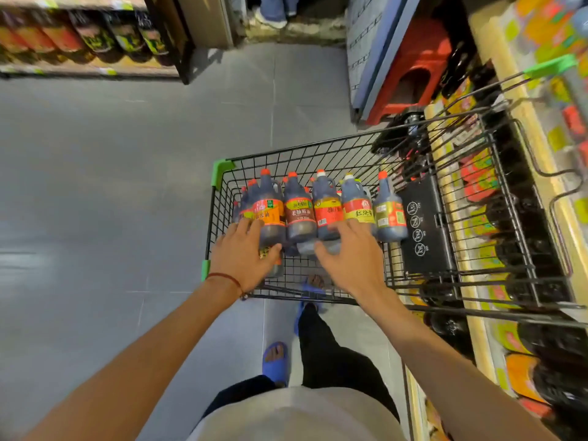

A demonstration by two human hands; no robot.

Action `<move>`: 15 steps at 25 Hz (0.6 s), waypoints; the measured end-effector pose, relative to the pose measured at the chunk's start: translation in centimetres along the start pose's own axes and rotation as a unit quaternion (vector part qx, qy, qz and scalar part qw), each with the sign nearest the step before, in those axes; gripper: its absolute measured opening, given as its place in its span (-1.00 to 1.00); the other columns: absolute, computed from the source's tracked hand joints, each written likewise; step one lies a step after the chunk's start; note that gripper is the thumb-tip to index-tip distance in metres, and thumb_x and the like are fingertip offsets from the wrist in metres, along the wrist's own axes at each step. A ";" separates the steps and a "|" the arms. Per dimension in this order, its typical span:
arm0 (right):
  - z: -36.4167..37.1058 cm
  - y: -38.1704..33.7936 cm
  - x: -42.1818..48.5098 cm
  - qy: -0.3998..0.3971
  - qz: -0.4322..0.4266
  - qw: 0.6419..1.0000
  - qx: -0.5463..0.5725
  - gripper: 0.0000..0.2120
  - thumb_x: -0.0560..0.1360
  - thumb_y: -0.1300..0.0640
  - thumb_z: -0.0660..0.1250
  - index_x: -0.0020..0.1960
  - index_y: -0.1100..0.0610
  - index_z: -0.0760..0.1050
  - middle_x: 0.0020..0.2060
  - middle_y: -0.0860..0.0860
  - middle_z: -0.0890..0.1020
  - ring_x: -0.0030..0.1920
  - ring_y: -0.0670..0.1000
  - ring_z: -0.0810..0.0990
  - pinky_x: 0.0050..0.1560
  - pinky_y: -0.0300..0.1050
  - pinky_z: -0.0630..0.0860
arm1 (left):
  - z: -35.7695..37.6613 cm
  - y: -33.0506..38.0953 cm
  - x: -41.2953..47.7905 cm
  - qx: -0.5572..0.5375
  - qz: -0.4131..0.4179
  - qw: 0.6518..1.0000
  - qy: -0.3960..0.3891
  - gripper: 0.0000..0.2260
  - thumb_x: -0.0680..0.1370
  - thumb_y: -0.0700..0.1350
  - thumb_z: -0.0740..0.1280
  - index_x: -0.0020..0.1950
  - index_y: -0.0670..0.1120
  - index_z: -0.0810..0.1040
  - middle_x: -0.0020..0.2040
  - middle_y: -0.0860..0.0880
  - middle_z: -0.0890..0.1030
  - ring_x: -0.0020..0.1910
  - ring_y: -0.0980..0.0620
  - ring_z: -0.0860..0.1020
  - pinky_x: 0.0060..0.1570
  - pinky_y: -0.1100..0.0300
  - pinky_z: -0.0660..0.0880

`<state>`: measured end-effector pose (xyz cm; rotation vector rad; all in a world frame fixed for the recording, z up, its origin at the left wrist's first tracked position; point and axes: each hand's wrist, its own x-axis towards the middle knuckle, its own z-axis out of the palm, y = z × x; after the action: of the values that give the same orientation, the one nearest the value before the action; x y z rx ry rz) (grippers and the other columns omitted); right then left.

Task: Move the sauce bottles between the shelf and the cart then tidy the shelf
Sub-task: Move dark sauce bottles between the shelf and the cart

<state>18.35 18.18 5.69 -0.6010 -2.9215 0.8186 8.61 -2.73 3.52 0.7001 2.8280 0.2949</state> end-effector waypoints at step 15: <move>7.8 2.3 13.0 -0.155 0.061 0.986 -0.005 -0.54 0.46 -0.20 0.27 0.20 0.08 0.56 0.12 0.02 0.60 0.18 0.12 0.54 0.12 0.08 0.57 | 9.3 -2.6 14.8 -0.181 -0.295 0.923 -0.169 0.20 0.09 0.61 0.26 0.49 -0.15 0.14 0.44 -0.19 0.31 0.41 -0.23 0.36 0.33 -0.18 0.40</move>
<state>6.00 21.13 -2.90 -0.7202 -3.1938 0.9933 -2.97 3.38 -8.36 -0.1731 2.4029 0.5088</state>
